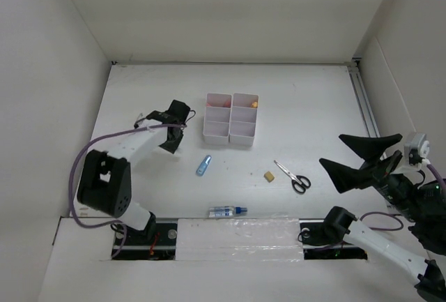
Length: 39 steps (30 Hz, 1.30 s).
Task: Sort the stationery into containers
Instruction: Pick up the stationery from the center of the board, then place the stationery in the storage box.
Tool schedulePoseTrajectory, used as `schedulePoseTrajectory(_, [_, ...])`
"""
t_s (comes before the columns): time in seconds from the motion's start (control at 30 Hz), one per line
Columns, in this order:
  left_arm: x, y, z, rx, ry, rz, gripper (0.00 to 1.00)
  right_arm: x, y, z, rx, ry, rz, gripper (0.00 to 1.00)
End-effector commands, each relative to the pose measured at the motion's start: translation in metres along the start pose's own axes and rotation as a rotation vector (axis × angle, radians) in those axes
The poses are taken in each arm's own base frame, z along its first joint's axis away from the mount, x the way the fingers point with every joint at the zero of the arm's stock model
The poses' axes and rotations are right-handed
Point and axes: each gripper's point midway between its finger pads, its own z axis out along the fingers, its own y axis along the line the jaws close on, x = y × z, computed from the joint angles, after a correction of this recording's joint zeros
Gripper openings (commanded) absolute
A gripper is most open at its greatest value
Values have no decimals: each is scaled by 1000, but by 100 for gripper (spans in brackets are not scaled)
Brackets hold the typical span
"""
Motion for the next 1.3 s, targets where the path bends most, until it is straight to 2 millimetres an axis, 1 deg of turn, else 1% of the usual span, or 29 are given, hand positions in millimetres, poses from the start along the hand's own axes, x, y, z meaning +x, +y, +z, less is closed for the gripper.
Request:
schedulePoseTrajectory(0.0, [-61,-8,-38,136,-243,-41,0,-1,1,7,-2,16,-12,99])
schedulePoseTrajectory(0.03, [-65,-14,-44,176,-250,-22,0,-1,2,7,-11,17,-12,99])
schedulePoseTrajectory(0.07, [-66,-14,-46,191,-258,30,0,-1,2,7,-11,17,-12,99])
schedulePoseTrajectory(0.1, [-73,-33,-59,296,-281,29,0,1,2,9,-9,26,-13,99])
schedulePoseTrajectory(0.17, [-76,-45,-70,372,-290,101,0,1,0,9,6,24,-4,99])
schedulePoseTrajectory(0.2, [-72,-53,-80,425,-313,187,0,3,-2,9,18,31,-5,99])
schedulePoseTrajectory(0.23, [-68,-72,-105,531,-356,194,0,2,-5,9,36,29,-5,99])
schedulePoseTrajectory(0.27, [-64,-82,-118,578,-376,217,0,2,-7,9,47,27,-5,99])
schedulePoseTrajectory(0.3, [-62,-98,-141,653,-398,252,0,1,-10,9,60,25,-5,99])
schedulePoseTrajectory(0.33, [-56,-113,-164,735,-431,312,0,7,-12,12,72,42,-8,99])
schedulePoseTrajectory(0.4, [-47,-134,-194,860,-429,372,0,6,-19,12,115,35,0,99])
schedulePoseTrajectory(0.43, [-47,-146,-215,941,-435,390,0,8,-21,14,130,42,-1,99])
schedulePoseTrajectory(0.47, [-32,-165,-237,1079,-393,433,0,7,-27,13,164,36,-2,99])
schedulePoseTrajectory(0.5, [-25,-173,-249,1141,-406,493,0,10,-31,14,185,42,-5,99])
schedulePoseTrajectory(0.53, [-24,-183,-266,1203,-410,498,0,12,-35,17,207,52,-8,99])
schedulePoseTrajectory(0.57, [-17,-197,-270,1242,-410,513,0,14,-38,19,224,60,-10,99])
schedulePoseTrajectory(0.63, [-4,-210,-276,1288,-408,558,0,14,-42,19,248,66,-13,100])
schedulePoseTrajectory(0.67, [-3,-221,-285,1317,-421,563,0,14,-43,19,257,64,-14,100])
schedulePoseTrajectory(0.7, [17,-233,-278,1323,-402,585,0,10,-43,18,256,55,-12,100])
schedulePoseTrajectory(0.73, [26,-240,-277,1331,-407,608,0,9,-44,18,265,54,-12,100])
schedulePoseTrajectory(0.77, [34,-248,-284,1357,-421,632,0,9,-44,18,265,54,-12,100])
schedulePoseTrajectory(0.8, [61,-257,-276,1360,-403,680,0,9,-44,18,265,54,-12,100])
schedulePoseTrajectory(0.87, [77,-265,-271,1346,-417,714,0,18,-46,20,279,79,-9,100])
schedulePoseTrajectory(0.9, [77,-272,-275,1359,-432,709,0,20,-47,19,281,90,-2,100])
schedulePoseTrajectory(0.93, [91,-276,-266,1355,-411,736,0,23,-47,18,283,102,-5,100])
schedulePoseTrajectory(1.07, [97,-278,-252,1307,-438,743,0,28,-45,20,275,119,12,100])
schedulePoseTrajectory(1.1, [96,-279,-256,1311,-460,740,0,28,-43,20,266,121,13,100])
schedulePoseTrajectory(1.2, [98,-276,-252,1253,-553,742,0,32,-44,21,267,129,11,100])
schedulePoseTrajectory(1.27, [96,-279,-243,1206,-573,732,0,34,-44,23,268,138,9,100])
